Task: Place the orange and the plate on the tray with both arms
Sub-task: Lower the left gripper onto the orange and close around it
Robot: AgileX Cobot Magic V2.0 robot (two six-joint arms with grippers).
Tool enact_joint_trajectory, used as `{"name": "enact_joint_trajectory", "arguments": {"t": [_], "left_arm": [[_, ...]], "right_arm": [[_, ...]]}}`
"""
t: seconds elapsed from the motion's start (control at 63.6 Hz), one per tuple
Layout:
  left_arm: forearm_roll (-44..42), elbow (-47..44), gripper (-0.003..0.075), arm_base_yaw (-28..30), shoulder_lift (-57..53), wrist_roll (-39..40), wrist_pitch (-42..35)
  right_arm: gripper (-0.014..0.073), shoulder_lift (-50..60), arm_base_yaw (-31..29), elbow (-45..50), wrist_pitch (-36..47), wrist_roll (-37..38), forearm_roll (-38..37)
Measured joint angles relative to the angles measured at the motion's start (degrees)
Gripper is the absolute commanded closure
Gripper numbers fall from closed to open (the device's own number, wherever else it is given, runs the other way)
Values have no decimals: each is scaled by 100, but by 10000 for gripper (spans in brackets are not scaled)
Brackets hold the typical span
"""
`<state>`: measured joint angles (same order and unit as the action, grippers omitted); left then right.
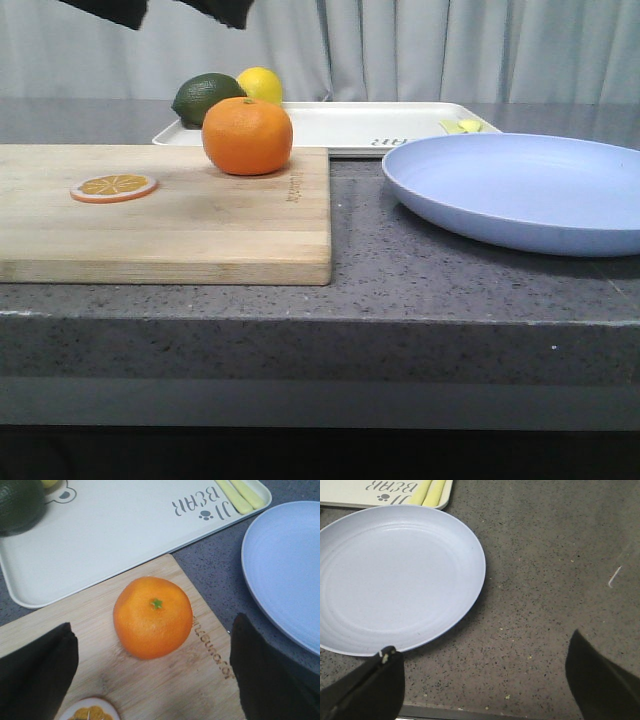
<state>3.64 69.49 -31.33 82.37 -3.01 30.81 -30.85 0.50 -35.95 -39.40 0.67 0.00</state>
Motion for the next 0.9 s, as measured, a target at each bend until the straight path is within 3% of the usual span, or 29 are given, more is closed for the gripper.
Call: {"name": "enact_joint_trajectory", "arguments": {"t": [0.424, 0.896], "left_arm": [[-410, 1504, 77, -155, 1771, 0, 713], [-504, 1684, 83, -155, 2342, -9, 803]], "right_arm": [[-63, 0, 0, 0, 11, 0, 0], [-63, -4, 0, 0, 19, 0, 0]]}}
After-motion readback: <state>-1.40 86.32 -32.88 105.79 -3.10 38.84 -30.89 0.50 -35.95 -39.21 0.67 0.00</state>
